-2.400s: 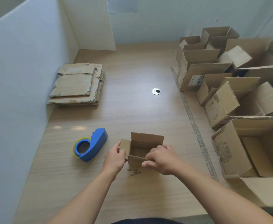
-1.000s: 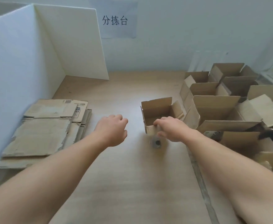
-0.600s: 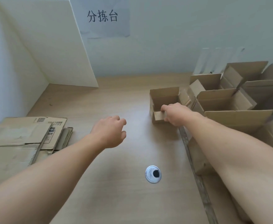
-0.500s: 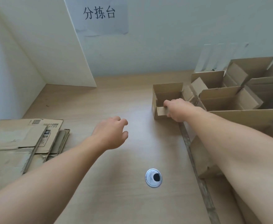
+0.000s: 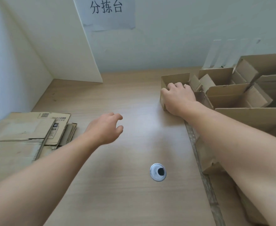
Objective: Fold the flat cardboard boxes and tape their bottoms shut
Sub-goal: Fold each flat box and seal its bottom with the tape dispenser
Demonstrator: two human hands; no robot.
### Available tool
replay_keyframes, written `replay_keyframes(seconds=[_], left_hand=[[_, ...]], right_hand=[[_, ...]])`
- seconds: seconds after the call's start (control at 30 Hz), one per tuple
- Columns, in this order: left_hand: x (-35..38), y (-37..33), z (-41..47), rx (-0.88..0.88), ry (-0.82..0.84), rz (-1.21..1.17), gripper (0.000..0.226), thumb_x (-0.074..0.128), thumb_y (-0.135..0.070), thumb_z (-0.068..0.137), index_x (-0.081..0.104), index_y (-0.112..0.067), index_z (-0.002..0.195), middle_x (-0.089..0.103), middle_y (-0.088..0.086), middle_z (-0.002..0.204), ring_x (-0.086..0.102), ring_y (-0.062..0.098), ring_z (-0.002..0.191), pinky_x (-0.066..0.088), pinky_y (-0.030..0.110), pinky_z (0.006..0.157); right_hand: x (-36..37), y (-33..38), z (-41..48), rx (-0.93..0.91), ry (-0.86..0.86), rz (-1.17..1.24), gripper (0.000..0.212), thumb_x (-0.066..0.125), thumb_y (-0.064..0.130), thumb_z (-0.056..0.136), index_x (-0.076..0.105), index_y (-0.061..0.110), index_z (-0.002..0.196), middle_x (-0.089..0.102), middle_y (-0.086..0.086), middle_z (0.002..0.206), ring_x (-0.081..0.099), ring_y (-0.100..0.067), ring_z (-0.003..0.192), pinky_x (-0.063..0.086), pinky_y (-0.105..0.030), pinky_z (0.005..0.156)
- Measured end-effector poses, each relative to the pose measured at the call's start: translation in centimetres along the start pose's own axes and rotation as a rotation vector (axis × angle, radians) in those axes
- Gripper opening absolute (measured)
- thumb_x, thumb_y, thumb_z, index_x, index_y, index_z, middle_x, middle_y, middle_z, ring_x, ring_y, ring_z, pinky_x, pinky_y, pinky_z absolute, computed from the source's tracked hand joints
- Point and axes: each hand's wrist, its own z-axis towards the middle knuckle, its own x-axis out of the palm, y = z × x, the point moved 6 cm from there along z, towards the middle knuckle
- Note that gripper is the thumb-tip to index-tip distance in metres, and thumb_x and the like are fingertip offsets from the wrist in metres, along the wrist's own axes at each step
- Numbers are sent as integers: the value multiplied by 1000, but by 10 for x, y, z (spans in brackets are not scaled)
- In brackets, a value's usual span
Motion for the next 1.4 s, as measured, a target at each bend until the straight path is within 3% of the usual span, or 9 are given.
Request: replay_keyframes(seconds=[0.07, 0.2, 0.53, 0.8, 1.03, 1.17, 1.27, 1.33, 1.4], left_hand=[[-10, 14, -14, -14, -11, 2, 41, 45, -40, 97, 47, -29, 137, 53, -6, 133, 49, 19, 124, 46, 39, 95], [-27, 54, -57, -69, -41, 26, 41, 46, -38, 97, 48, -28, 137, 52, -6, 135, 47, 18, 127, 44, 36, 95], [-41, 211, -172, -332, -39, 115, 47, 46, -42, 96, 47, -27, 140, 48, -1, 142, 43, 23, 132, 41, 39, 105], [-2, 324, -224, -522, 5, -68, 69, 50, -59, 91, 32, -29, 150, 27, 1, 158, 23, 27, 144, 30, 47, 113], [23, 329, -247, -393, 174, -142, 107, 60, -78, 73, 0, -45, 154, -15, 3, 165, -8, 27, 151, 10, 49, 120], [20, 323, -257, -281, 70, -51, 92, 59, -72, 79, 14, -45, 153, 6, 0, 164, 6, 24, 149, 17, 46, 118], [14, 301, -258, -140, -50, -45, 72, 60, -57, 88, 31, -37, 151, 31, -2, 156, 28, 22, 142, 30, 44, 112], [8, 284, -259, -76, -144, -84, 51, 61, -40, 93, 49, -29, 142, 51, 0, 141, 48, 27, 128, 42, 43, 100], [10, 280, -263, -120, -126, -51, 43, 57, -36, 96, 51, -29, 138, 51, 0, 139, 47, 27, 127, 43, 43, 98]], right_hand=[[-17, 26, -10, -61, -33, 24, 24, 45, 22, 98, 51, 19, 120, 52, -9, 122, 48, -33, 114, 34, -40, 81], [-45, 99, -41, -212, -37, 125, 27, 37, 35, 104, 55, 16, 115, 55, -8, 112, 53, -32, 105, 31, -36, 72], [-67, 297, -94, -377, 70, 306, 30, 39, 37, 103, 56, 16, 117, 58, -8, 116, 56, -34, 108, 35, -35, 72], [-32, 402, -131, -80, 405, 750, 47, 46, 46, 99, 43, 21, 139, 45, -7, 140, 46, -31, 128, 44, -45, 99], [-27, 442, -147, 219, 367, 839, 56, 50, 54, 96, 54, 13, 134, 19, -8, 156, 14, -31, 142, 30, -47, 112], [-35, 440, -156, 457, 291, 1227, 23, 61, 36, 93, 68, 20, 107, 36, -5, 147, 19, -27, 141, 26, -37, 113], [-48, 437, -164, 478, 206, 1373, 17, 60, 29, 86, 66, 22, 72, 64, -3, 106, 50, -24, 112, 44, -38, 99], [-65, 439, -171, 409, 232, 1540, 16, 62, 25, 88, 67, 18, 75, 62, 1, 81, 54, -17, 81, 47, -32, 75], [-81, 433, -181, 337, 241, 1629, 10, 62, 23, 92, 69, 18, 92, 67, 4, 88, 56, -11, 78, 47, -28, 72]])
